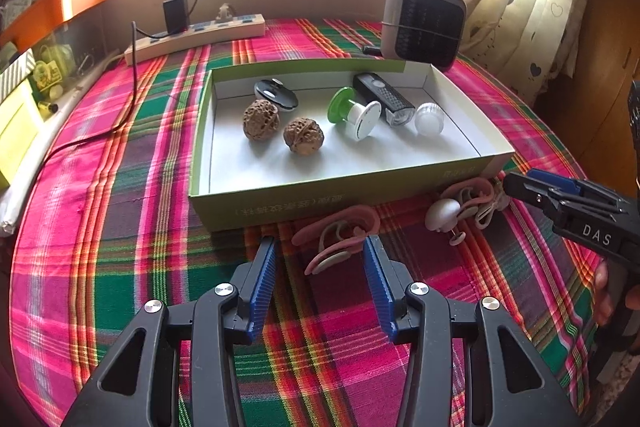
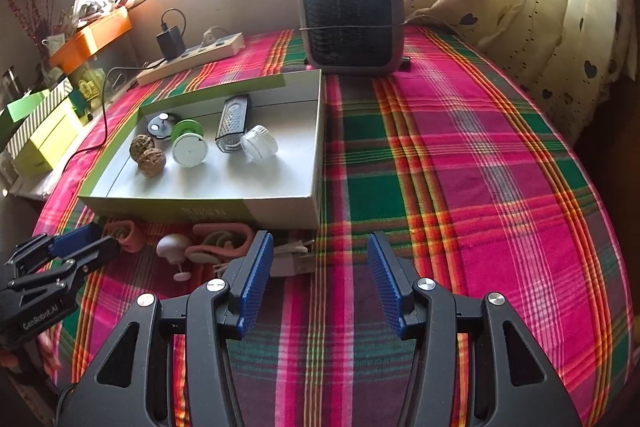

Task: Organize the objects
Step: 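Grasp the white USB cable plug with the right gripper while the left approaches the pink ear hook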

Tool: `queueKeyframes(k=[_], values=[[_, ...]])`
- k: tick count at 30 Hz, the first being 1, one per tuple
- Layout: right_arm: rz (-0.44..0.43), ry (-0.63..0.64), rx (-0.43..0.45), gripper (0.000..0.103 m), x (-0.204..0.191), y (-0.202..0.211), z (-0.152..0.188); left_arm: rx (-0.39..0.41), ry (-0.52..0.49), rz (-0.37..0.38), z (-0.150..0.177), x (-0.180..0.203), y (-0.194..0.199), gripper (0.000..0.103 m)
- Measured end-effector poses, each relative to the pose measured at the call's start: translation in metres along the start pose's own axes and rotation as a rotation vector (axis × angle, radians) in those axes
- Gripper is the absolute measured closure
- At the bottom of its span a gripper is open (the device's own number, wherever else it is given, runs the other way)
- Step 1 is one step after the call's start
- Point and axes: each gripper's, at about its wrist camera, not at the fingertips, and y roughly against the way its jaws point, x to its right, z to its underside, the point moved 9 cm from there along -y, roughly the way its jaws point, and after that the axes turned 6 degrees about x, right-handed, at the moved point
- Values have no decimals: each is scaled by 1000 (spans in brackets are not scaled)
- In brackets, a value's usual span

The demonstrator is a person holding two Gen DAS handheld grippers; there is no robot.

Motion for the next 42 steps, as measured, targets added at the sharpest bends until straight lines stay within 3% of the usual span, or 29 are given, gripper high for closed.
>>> queueKeyframes(k=[8,26,37,42], values=[[-7,6,-48,52,-5,-15,0,-7,-1,-5,0,4,-4,61],[36,26,-65,52,21,13,22,-26,-23,22,2,19,-6,61],[-17,-19,-53,53,32,35,34,-29,-21,41,4,25,-5,61],[-46,-12,-59,52,18,39,43,-29,-22,44,4,27,-5,61]])
